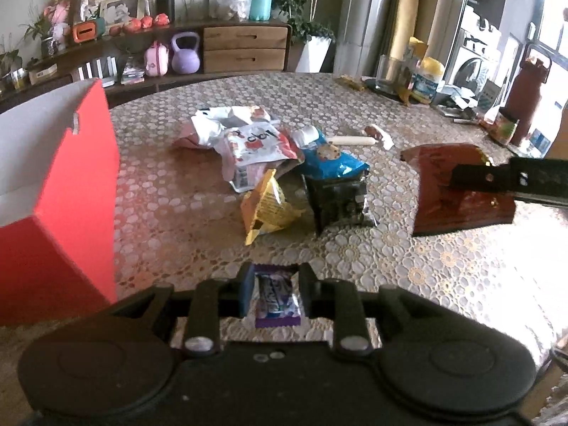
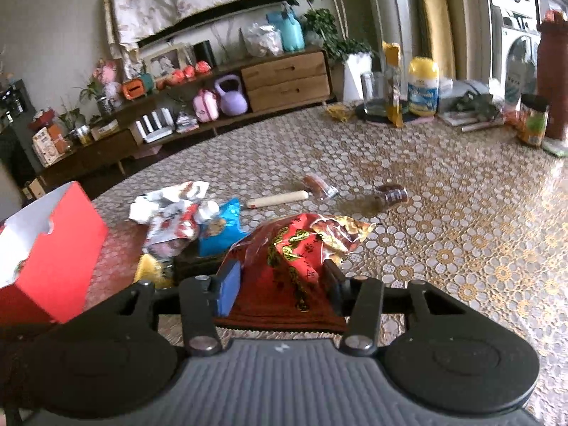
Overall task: Organize snacks
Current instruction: 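Carry the red chip bag and purple candy bar over the red box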
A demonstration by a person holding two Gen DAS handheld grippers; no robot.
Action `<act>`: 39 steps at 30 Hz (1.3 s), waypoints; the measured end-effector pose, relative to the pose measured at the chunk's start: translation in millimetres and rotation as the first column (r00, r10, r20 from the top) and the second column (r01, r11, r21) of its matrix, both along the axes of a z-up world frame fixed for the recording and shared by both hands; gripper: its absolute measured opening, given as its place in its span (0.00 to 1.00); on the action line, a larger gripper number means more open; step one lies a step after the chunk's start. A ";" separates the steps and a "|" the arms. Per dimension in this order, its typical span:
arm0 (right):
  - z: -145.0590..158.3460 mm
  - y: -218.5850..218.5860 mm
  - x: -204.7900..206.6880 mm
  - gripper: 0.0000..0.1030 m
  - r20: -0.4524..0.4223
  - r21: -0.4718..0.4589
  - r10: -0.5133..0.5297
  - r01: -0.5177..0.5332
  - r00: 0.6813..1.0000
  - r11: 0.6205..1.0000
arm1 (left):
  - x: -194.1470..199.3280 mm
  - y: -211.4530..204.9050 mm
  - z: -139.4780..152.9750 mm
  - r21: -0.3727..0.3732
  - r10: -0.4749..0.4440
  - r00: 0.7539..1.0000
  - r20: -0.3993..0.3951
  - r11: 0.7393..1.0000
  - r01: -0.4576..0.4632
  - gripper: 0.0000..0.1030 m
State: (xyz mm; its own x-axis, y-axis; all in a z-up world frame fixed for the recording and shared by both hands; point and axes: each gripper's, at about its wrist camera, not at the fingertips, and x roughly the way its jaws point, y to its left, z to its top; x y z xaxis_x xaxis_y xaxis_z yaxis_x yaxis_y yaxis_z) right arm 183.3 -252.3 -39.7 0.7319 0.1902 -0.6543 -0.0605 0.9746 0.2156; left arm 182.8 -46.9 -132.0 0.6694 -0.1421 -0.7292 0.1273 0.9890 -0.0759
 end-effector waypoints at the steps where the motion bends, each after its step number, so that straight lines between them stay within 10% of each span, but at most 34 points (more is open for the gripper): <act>1: 4.6 1.3 -6.2 0.47 0.006 -0.003 0.006 -0.006 1.000 1.000 | -3.6 2.7 3.0 -0.002 0.000 1.000 0.004 1.000 0.000 0.23; 22: 91.4 74.7 -100.5 0.47 0.135 0.010 0.183 -0.186 0.974 0.982 | -84.1 78.2 90.2 -0.051 0.036 0.993 0.111 0.998 -0.030 0.23; 39: 126.4 197.0 -84.6 0.47 0.191 0.001 0.365 -0.372 0.911 0.928 | -90.1 159.4 145.0 0.014 0.152 0.967 0.207 0.987 -0.158 0.23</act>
